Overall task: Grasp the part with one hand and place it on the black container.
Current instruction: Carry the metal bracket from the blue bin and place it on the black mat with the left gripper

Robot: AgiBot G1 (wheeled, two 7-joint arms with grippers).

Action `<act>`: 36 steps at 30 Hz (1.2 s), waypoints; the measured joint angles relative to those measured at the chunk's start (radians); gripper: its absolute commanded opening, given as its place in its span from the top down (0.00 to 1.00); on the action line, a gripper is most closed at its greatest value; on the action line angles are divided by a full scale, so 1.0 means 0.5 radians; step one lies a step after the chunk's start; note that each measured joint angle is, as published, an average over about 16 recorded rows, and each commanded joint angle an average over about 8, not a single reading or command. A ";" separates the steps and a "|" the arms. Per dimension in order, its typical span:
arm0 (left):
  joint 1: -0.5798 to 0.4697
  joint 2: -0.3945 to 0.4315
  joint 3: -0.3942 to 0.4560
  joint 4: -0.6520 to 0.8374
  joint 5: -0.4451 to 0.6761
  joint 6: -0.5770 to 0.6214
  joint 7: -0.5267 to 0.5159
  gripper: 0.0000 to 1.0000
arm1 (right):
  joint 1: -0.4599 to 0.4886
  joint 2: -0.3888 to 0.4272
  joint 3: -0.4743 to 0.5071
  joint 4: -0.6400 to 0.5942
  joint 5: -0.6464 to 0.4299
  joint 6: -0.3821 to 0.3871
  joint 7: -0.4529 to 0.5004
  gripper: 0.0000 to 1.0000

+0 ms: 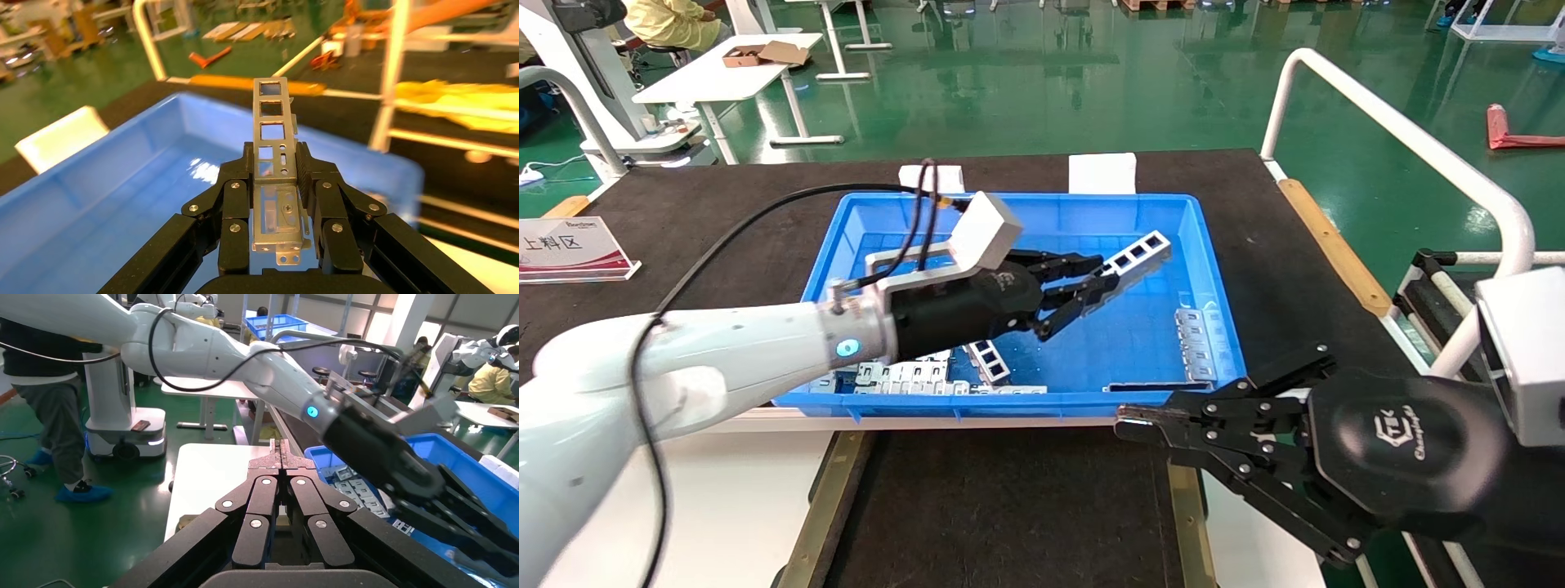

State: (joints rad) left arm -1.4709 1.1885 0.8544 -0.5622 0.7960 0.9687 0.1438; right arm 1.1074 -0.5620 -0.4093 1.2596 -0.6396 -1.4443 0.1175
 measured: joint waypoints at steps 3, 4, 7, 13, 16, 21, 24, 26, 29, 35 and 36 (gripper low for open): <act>0.064 -0.113 -0.013 -0.202 -0.038 0.050 -0.050 1.00 | 0.000 0.000 0.000 0.000 0.000 0.000 0.000 1.00; 0.090 -0.153 -0.016 -0.278 -0.049 0.059 -0.071 1.00 | 0.000 0.000 0.000 0.000 0.000 0.000 0.000 1.00; 0.182 -0.282 -0.018 -0.534 -0.077 0.060 -0.146 1.00 | 0.000 0.000 0.000 0.000 0.000 0.000 0.000 1.00; 0.414 -0.537 0.002 -1.068 -0.103 -0.052 -0.316 1.00 | 0.000 0.000 0.000 0.000 0.000 0.000 0.000 1.00; 0.537 -0.638 0.024 -1.277 -0.107 -0.132 -0.387 1.00 | 0.000 0.000 0.000 0.000 0.000 0.000 0.000 1.00; 0.743 -0.758 0.067 -1.497 -0.107 -0.266 -0.465 1.00 | 0.000 0.000 0.000 0.000 0.000 0.000 0.000 1.00; 0.859 -0.794 0.093 -1.554 -0.106 -0.350 -0.491 1.00 | 0.000 0.000 0.000 0.000 0.000 0.000 0.000 1.00; 0.931 -0.805 0.110 -1.567 -0.107 -0.408 -0.503 1.00 | 0.000 0.000 0.000 0.000 0.000 0.000 0.000 1.00; 1.033 -0.805 0.131 -1.565 -0.113 -0.511 -0.522 1.00 | 0.000 0.000 0.000 0.000 0.000 0.000 0.000 1.00; 1.214 -0.757 0.161 -1.554 -0.112 -0.816 -0.565 1.00 | 0.000 0.000 0.000 0.000 0.000 0.000 0.000 1.00; 1.239 -0.743 0.164 -1.552 -0.111 -0.875 -0.573 1.00 | 0.000 0.000 0.000 0.000 0.000 0.000 0.000 1.00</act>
State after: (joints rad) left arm -0.8515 0.8169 0.9366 -1.3384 0.7405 0.5312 -0.1425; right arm 1.1075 -0.5620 -0.4095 1.2596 -0.6395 -1.4443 0.1174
